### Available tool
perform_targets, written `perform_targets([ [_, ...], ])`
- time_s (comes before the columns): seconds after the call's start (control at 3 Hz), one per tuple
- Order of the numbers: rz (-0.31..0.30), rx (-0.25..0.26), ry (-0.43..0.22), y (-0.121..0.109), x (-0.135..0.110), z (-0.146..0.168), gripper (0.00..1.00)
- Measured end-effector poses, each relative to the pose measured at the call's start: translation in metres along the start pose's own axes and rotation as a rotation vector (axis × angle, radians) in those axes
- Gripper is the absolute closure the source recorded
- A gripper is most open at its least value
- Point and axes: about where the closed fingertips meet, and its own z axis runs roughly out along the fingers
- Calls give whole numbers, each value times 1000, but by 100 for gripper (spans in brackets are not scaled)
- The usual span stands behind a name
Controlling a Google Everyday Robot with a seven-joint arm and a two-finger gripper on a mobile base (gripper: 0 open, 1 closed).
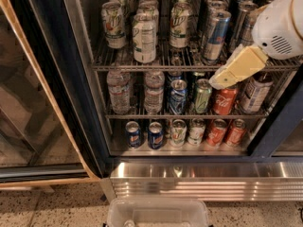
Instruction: Pick redbull can from top shelf of fridge
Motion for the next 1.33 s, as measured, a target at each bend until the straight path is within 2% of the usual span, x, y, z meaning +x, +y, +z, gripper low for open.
perform_targets([
  [0.33,26,-10,-60,5,-3,12,0],
  [0.67,102,-13,-165,12,-9,33,0],
  [1.0,169,-8,-240,15,-12,51,0],
  [1.33,227,34,-279,11,-10,61,0],
])
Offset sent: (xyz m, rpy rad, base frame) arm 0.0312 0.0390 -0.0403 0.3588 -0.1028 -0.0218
